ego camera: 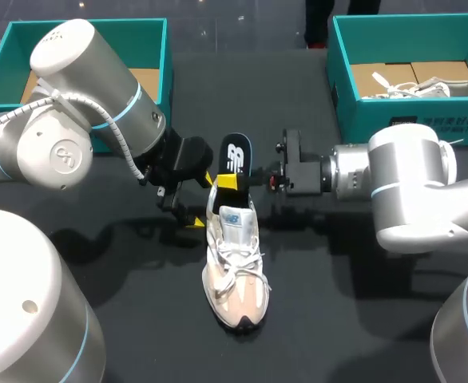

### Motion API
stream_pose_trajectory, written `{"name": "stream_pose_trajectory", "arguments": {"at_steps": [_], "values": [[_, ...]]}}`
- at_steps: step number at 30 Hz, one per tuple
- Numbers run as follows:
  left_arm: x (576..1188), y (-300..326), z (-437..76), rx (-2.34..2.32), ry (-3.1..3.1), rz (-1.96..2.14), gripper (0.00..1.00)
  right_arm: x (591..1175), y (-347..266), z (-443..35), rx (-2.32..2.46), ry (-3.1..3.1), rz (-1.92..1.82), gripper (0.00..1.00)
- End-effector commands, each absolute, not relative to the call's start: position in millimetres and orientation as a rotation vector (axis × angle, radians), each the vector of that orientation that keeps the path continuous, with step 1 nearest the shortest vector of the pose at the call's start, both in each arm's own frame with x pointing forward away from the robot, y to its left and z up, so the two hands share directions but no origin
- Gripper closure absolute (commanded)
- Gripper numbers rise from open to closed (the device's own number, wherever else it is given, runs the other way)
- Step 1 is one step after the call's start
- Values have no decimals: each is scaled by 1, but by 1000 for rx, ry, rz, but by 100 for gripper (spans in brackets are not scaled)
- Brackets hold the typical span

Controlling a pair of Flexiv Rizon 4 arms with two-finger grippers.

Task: Take the shoe out of the shoebox, open the shoe tongue, remove and reinsert the insole, then place the shoe into the shoebox

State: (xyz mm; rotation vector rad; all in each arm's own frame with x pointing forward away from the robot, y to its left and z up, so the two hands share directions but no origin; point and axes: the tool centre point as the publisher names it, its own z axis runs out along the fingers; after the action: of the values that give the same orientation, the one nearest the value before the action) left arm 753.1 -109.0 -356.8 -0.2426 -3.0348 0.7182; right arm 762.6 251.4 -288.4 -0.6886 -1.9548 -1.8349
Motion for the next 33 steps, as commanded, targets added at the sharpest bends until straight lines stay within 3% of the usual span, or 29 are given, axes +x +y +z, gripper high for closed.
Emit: {"name": "stream_pose_trajectory", "arguments": {"at_steps": [1,19,23,25,33], "values": [[753,-110,-357,-243,-3035,716,0,765,246,-292,-683,-1936,-1824,100],[753,-110,-357,-243,-3035,716,0,730,257,-326,-773,-1843,-1675,100],[753,-110,-357,-243,-3035,716,0,736,257,-313,-744,-1885,-1703,77],[753,-110,-357,-243,-3035,716,0,739,257,-307,-726,-1909,-1710,72],[753,-110,-357,-243,-3035,716,0,750,242,-289,-716,-1984,-1718,70]]}}
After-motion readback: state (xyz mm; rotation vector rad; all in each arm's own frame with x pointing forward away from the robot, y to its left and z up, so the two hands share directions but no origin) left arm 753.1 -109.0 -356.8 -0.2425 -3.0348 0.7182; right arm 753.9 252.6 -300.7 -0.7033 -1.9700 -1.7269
